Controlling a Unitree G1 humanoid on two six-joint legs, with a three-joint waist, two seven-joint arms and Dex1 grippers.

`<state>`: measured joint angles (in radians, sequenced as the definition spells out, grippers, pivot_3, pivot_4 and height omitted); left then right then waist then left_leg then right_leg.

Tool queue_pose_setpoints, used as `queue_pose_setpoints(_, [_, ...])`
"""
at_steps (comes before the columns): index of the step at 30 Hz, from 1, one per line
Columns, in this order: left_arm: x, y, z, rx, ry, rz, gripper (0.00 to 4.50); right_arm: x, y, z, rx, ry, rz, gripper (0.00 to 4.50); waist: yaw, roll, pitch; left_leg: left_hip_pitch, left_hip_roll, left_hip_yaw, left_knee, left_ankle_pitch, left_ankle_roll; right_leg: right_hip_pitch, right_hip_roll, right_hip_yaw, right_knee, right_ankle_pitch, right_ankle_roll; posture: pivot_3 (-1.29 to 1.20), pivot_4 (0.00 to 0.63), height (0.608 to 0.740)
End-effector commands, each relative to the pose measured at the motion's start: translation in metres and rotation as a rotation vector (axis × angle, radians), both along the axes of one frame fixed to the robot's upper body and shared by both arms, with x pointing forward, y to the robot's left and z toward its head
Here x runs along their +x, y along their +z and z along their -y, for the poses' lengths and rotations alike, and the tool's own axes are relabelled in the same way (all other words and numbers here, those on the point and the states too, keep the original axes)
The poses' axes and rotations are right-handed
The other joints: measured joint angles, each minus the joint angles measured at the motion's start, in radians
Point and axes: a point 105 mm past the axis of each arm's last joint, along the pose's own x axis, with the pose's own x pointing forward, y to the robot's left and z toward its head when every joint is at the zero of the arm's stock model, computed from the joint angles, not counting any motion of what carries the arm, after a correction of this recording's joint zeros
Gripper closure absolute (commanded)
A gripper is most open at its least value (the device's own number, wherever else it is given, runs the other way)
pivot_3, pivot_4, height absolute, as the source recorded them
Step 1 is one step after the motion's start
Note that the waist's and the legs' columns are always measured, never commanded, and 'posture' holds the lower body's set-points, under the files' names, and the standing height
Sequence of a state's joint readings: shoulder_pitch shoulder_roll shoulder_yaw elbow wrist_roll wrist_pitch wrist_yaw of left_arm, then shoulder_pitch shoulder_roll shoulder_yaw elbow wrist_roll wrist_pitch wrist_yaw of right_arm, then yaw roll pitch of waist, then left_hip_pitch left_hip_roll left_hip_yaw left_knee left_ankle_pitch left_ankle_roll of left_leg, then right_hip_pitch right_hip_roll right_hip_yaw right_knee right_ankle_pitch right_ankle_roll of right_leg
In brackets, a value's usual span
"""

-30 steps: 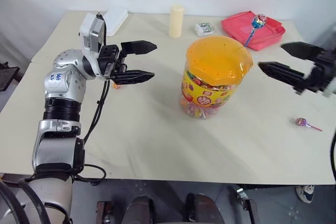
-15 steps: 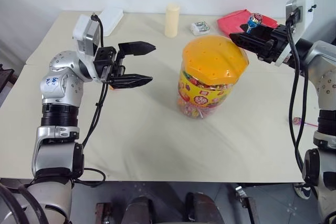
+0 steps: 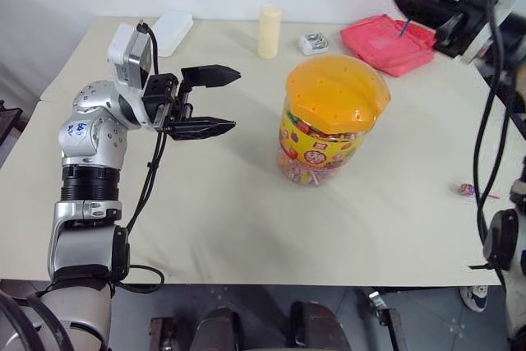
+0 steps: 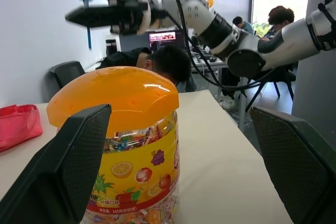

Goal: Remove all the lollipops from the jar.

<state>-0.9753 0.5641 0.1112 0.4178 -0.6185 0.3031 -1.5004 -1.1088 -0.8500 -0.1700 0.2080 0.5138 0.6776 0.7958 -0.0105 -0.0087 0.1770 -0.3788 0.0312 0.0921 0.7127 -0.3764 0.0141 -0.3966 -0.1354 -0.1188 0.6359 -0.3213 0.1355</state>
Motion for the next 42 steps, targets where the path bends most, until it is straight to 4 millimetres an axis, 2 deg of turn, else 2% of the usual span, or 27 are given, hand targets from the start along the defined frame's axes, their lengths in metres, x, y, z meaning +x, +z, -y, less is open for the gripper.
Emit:
queue_pose_setpoints(1, [-0.006, 0.006, -0.006, 0.013, -0.022, 0.039, 0.0, -0.004, 0.011, 0.047, 0.014, -0.217, -0.002, 4.46, 0.004, 0.0, 0.0, 0.0, 0.0, 0.0, 0.0, 0.0, 0.0, 0.0, 0.0, 0.0, 0.0, 0.0, 0.0, 0.0, 0.15, 0.74])
queue_pose_setpoints(4, [-0.008, 0.004, -0.011, 0.016, -0.01, 0.034, 0.0, 0.005, -0.021, 0.09, -0.014, -0.428, -0.177, 4.46, 0.006, 0.0, 0.0, 0.0, 0.0, 0.001, 0.0, 0.0, 0.0, 0.0, 0.0, 0.0, 0.0, 0.0, 0.0, 0.0, 0.15, 0.74])
queue_pose_setpoints(5, [-0.008, 0.003, -0.013, 0.02, 0.006, 0.027, 0.0, 0.006, -0.042, 0.109, -0.037, -0.512, -0.259, 4.46, 0.006, 0.0, 0.0, 0.0, 0.0, 0.001, 0.0, 0.0, 0.0, 0.0, 0.0, 0.0, 0.0, 0.0, 0.0, 0.0, 0.15, 0.74])
queue_pose_setpoints(7, [-0.01, 0.0, -0.017, 0.027, 0.018, 0.02, 0.0, 0.004, -0.079, 0.131, -0.061, -0.6, -0.408, 4.46, 0.006, 0.0, 0.0, 0.0, 0.0, 0.001, 0.0, 0.0, 0.0, 0.0, 0.0, 0.0, 0.0, 0.0, 0.0, 0.0, 0.15, 0.74])
queue_pose_setpoints(10, [-0.013, -0.002, -0.021, 0.028, 0.028, 0.012, 0.0, 0.002, -0.127, 0.14, -0.073, -0.63, -0.575, 4.46, 0.004, 0.001, 0.001, 0.0, 0.0, 0.001, -0.001, 0.0, 0.0, 0.0, 0.0, 0.001, -0.001, 0.0, 0.0, 0.0, 0.15, 0.74])
queue_pose_setpoints(14, [-0.014, -0.005, -0.023, 0.036, 0.059, 0.003, 0.0, 0.007, -0.175, 0.15, -0.047, -0.671, -0.693, 4.46, -0.001, 0.002, 0.001, 0.0, 0.0, 0.002, -0.001, 0.0, 0.0, -0.001, 0.0, 0.001, -0.001, 0.0, 0.0, 0.0, 0.15, 0.74])
queue_pose_setpoints(17, [-0.014, -0.009, -0.025, 0.043, 0.082, 0.006, 0.0, 0.013, -0.199, 0.151, -0.022, -0.679, -0.752, 4.46, -0.009, 0.002, 0.001, 0.0, 0.0, 0.002, -0.001, 0.0, 0.0, -0.001, 0.0, 0.001, -0.001, 0.0, 0.0, 0.0, 0.15, 0.74])
queue_pose_setpoints(21, [-0.018, -0.013, -0.027, 0.043, 0.081, -0.001, 0.0, 0.018, -0.22, 0.153, -0.021, -0.698, -0.799, 4.46, -0.015, 0.003, 0.001, 0.0, 0.0, 0.002, -0.001, 0.0, 0.0, -0.001, 0.0, 0.001, -0.001, 0.0, 0.0, 0.0, 0.15, 0.74])
queue_pose_setpoints(22, [-0.019, -0.015, -0.027, 0.044, 0.081, -0.006, 0.0, 0.018, -0.225, 0.155, -0.02, -0.712, -0.814, 4.23, -0.015, 0.003, 0.001, 0.0, 0.0, 0.002, -0.002, 0.0, 0.0, -0.001, 0.0, 0.001, -0.001, 0.0, 0.0, 0.0, 0.15, 0.74])
queue_pose_setpoints(25, [-0.02, -0.017, -0.026, 0.047, 0.084, -0.016, 0.0, 0.017, -0.228, 0.158, -0.026, -0.719, -0.827, 3.42, -0.015, 0.003, 0.001, 0.0, 0.0, 0.001, -0.002, 0.0, 0.0, -0.001, 0.0, 0.001, -0.001, 0.0, 0.0, 0.0, 0.15, 0.74])
queue_pose_setpoints(27, [-0.017, -0.019, -0.027, 0.054, 0.107, -0.027, 0.0, 0.016, -0.224, 0.158, -0.026, -0.708, -0.821, 2.72, -0.018, 0.003, 0.001, 0.0, 0.0, 0.001, -0.002, 0.0, 0.0, -0.001, 0.0, 0.001, -0.001, 0.0, 0.0, 0.0, 0.15, 0.74])
queue_pose_setpoints(32, [-0.005, -0.028, -0.031, 0.071, 0.198, -0.084, 0.0, 0.008, -0.203, 0.156, -0.026, -0.665, -0.766, 0.98, -0.016, 0.004, 0.002, 0.0, 0.0, 0.001, -0.002, 0.0, 0.0, -0.001, 0.0, 0.001, -0.001, 0.0, 0.0, 0.0, 0.15, 0.74])
queue_pose_setpoints(34, [-0.003, -0.033, -0.033, 0.086, 0.217, -0.119, 0.0, -0.002, -0.186, 0.152, -0.021, -0.615, -0.718, 0.24, -0.012, 0.004, 0.002, 0.0, 0.0, 0.001, -0.001, 0.0, 0.0, -0.001, 0.0, 0.001, -0.001, 0.0, 0.0, 0.0, 0.15, 0.74])
queue_pose_setpoints(35, [-0.002, -0.036, -0.034, 0.1, 0.229, -0.141, 0.0, -0.008, -0.175, 0.147, -0.014, -0.577, -0.687, 0.04, -0.009, 0.004, 0.002, -0.001, 0.0, 0.0, -0.002, 0.0, 0.0, -0.001, -0.001, 0.001, -0.001, 0.0, 0.0, 0.0, 0.15, 0.74])
queue_pose_setpoints(37, [-0.002, -0.042, -0.036, 0.113, 0.238, -0.175, 0.0, -0.022, -0.157, 0.135, -0.007, -0.492, -0.628, 0.04, -0.006, 0.004, 0.002, -0.001, 0.0, 0.0, -0.002, 0.0, 0.0, -0.001, -0.001, 0.001, -0.001, 0.0, 0.0, 0.0, 0.15, 0.74])
queue_pose_setpoints(41, [-0.003, -0.049, -0.039, 0.115, 0.253, -0.218, 0.0, -0.043, -0.143, 0.117, -0.011, -0.402, -0.569, 0.04, 0.004, 0.004, 0.002, 0.0, 0.0, 0.001, -0.001, 0.0, 0.0, -0.001, 0.0, 0.001, -0.001, 0.0, 0.0, 0.0, 0.15, 0.74])
queue_pose_setpoints(42, [-0.001, -0.052, -0.042, 0.102, 0.277, -0.235, 0.0, -0.056, -0.146, 0.102, -0.038, -0.31, -0.556, 0.04, 0.007, 0.004, 0.002, 0.0, 0.0, 0.001, 0.0, 0.0, 0.0, -0.001, 0.0, 0.001, -0.001, 0.0, 0.0, 0.0, 0.15, 0.74])
